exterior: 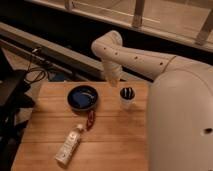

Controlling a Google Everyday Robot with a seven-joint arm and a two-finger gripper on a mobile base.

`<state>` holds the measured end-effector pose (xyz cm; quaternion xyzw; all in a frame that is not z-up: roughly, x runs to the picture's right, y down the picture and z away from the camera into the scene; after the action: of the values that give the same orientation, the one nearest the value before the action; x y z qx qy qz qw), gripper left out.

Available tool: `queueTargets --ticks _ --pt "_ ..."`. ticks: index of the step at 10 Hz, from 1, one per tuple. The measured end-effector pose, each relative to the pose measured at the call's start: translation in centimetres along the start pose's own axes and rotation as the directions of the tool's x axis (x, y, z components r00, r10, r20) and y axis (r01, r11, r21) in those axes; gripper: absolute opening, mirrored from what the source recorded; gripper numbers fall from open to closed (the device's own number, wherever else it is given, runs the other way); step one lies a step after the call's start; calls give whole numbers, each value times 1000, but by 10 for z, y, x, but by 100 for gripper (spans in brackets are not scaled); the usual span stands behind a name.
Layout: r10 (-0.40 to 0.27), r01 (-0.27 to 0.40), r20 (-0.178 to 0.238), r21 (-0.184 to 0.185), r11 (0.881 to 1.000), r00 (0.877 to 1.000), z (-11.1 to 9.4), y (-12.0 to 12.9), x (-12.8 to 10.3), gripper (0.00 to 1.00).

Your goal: Move the arm in a circular motion

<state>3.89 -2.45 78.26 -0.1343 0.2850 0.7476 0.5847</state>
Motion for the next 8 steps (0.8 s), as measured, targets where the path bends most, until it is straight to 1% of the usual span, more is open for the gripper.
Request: queueTargets --ticks 1,2,3,4,5,6,7,8 --pt "-77 76 -22 -66 995 997 1 49 19 0" --pt "-121 116 -43 -98 988 992 4 71 39 0" --pt "-138 131 -56 -114 985 989 4 81 54 0" --pt "-145 135 -78 -115 984 986 5 87 79 0" --pt "-139 128 -95 -112 985 986 5 88 96 0" --pt "-126 114 -109 -106 988 986 5 86 107 0" --pt "-94 83 -126 -91 992 988 4 77 120 0" --pt "-68 58 -136 -75 995 988 3 68 128 0"
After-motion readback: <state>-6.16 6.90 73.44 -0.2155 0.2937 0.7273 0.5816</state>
